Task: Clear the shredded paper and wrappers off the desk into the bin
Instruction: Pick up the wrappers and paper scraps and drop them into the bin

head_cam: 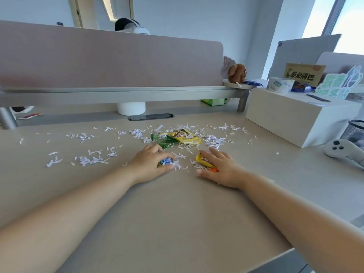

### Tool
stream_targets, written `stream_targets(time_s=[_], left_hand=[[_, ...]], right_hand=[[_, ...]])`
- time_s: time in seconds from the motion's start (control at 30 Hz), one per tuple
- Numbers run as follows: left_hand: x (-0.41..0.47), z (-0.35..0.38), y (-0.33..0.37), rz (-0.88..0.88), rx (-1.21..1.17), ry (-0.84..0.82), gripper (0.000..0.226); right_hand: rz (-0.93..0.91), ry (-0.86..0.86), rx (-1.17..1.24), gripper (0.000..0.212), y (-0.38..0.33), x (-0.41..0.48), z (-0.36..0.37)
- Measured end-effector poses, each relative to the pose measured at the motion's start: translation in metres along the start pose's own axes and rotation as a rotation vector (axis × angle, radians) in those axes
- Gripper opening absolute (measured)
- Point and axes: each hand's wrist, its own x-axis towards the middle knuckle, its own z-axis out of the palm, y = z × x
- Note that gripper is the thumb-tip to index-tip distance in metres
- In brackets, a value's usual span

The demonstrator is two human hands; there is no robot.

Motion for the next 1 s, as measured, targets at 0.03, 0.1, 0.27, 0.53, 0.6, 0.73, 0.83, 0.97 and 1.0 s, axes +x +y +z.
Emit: stream_targets(time_s=[0.03, 0.1, 0.27, 0.53, 0.6, 0.73, 0.83, 0.97, 1.0], left_hand=[[0.000, 0.001, 0.000, -0.012, -0.007, 0.013, 0.083], [-0.002, 0.002, 0.000, -0.064, -0.010, 0.053, 0.070], [-0.008, 0.001, -0.001, -0.176, 0.124, 0.128, 0.040], [-0.020, -0.010, -0.007, -0.188, 0.090, 0.067, 0.031], [-0.029, -0.019, -0.016, -0.234, 0.006, 0.062, 0.032], [-0.060, -0.051, -0.042, -0.335, -0.105, 0.177, 0.029], [-0.075, -0.077, -0.056, -0.361, -0.150, 0.274, 0.033], [-0.097, -0.122, -0.082, -0.416, -0.157, 0.411, 0.036], [-0.103, -0.134, -0.089, -0.427, -0.148, 0.442, 0.036]], right_hand=[[-0.009, -0.015, -0.019, 0.079, -0.008, 0.003, 0.002], [-0.070, -0.010, -0.058, 0.078, -0.026, 0.012, 0.008], [-0.228, 0.138, -0.072, 0.051, -0.055, 0.037, 0.016], [-0.233, 0.174, -0.064, 0.039, -0.068, 0.052, 0.016], [-0.242, 0.197, 0.012, 0.035, -0.075, 0.055, 0.017], [-0.218, 0.280, 0.335, 0.040, -0.111, 0.065, 0.009], [-0.239, 0.296, 0.508, 0.044, -0.145, 0.076, -0.008], [-0.345, 0.310, 0.668, 0.042, -0.216, 0.091, -0.030], [-0.383, 0.309, 0.702, 0.038, -0.234, 0.095, -0.035]])
